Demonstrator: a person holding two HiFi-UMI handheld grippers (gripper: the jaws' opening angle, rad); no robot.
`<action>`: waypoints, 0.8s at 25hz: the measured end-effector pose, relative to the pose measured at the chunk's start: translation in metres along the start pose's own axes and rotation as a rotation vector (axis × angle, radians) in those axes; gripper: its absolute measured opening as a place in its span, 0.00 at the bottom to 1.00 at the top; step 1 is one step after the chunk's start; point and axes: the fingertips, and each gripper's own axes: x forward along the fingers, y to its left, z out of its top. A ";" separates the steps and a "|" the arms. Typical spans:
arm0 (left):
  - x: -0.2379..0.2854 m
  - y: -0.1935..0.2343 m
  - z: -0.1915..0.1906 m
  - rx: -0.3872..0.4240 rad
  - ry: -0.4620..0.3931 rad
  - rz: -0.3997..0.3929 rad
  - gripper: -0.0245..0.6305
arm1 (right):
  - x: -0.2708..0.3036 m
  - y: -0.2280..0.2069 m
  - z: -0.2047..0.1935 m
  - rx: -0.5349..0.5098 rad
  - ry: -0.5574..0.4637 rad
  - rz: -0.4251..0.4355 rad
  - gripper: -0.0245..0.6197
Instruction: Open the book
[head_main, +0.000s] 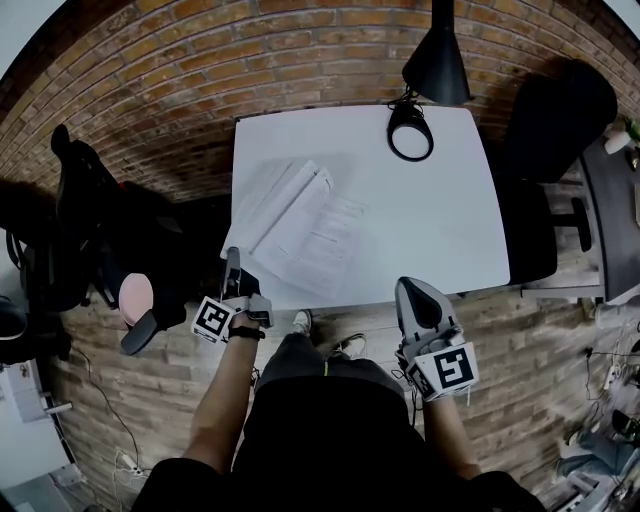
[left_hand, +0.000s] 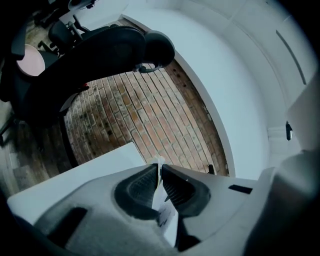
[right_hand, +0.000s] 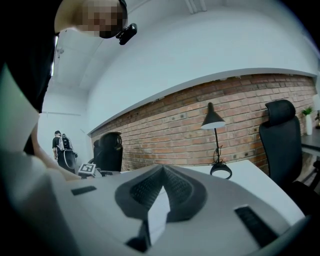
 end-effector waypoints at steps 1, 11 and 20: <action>-0.001 0.007 0.002 -0.001 0.004 0.021 0.09 | 0.004 0.003 0.002 0.000 -0.006 0.002 0.06; -0.004 0.060 0.016 0.097 0.129 0.143 0.09 | 0.036 0.033 0.004 -0.002 0.023 -0.013 0.06; -0.009 0.109 0.020 0.304 0.301 0.240 0.09 | 0.046 0.047 0.003 -0.006 0.026 -0.051 0.06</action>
